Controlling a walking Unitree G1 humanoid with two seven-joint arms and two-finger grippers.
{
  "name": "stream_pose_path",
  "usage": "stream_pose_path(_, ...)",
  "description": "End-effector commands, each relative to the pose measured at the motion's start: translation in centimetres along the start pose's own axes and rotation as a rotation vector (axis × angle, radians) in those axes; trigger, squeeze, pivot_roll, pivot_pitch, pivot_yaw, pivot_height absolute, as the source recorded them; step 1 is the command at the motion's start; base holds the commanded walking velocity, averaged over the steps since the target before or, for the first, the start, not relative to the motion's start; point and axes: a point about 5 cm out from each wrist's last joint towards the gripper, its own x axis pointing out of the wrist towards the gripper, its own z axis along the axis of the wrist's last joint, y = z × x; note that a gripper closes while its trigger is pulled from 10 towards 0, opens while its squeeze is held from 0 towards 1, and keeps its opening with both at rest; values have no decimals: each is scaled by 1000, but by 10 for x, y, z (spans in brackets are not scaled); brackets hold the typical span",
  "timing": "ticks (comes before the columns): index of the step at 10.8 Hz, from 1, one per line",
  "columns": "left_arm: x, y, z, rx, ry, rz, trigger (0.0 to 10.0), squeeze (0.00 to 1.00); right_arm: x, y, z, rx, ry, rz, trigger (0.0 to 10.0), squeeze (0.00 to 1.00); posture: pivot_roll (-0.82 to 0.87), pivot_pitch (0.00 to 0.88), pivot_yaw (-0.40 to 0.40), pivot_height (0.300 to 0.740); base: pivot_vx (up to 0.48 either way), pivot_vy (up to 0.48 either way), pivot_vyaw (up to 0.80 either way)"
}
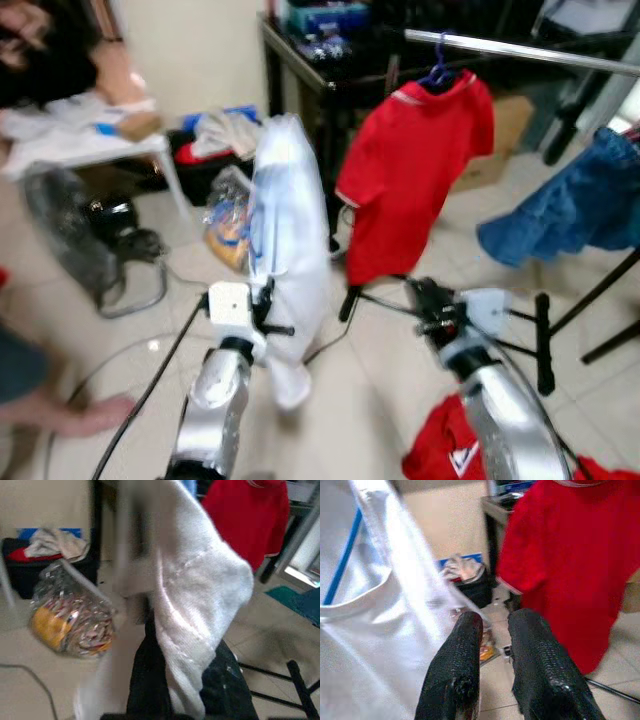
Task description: Hang hanger
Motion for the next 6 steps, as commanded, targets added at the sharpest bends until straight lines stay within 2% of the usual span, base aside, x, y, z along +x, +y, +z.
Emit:
stream_pose_path(1, 4, -8, 7, -1, -33, -28, 10000, 0, -2, -8, 3, -25, -5, -29, 10000, 0, 85, 34, 29, 740, 416, 0, 0)
stream_pose_path(6, 6, -8, 9, -2, -39, -29, 10000, 0, 0, -8, 3, -26, -7, -30, 10000, 0, 89, 29, 26, 740, 417, 0, 0)
